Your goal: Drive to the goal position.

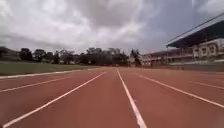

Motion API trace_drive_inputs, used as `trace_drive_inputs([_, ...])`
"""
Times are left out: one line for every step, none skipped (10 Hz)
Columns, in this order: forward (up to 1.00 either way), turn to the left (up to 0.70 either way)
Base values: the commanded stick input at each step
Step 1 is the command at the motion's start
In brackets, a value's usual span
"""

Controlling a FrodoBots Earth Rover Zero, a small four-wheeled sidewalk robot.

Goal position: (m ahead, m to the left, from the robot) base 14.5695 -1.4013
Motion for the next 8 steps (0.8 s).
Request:
trace_drive_inputs([0.60,-0.04])
trace_drive_inputs([0.60,-0.13])
trace_drive_inputs([0.60,-0.15])
trace_drive_inputs([0.60,-0.15])
trace_drive_inputs([0.60,-0.15])
trace_drive_inputs([0.60,-0.15])
trace_drive_inputs([0.60,-0.15])
trace_drive_inputs([0.60,-0.15])
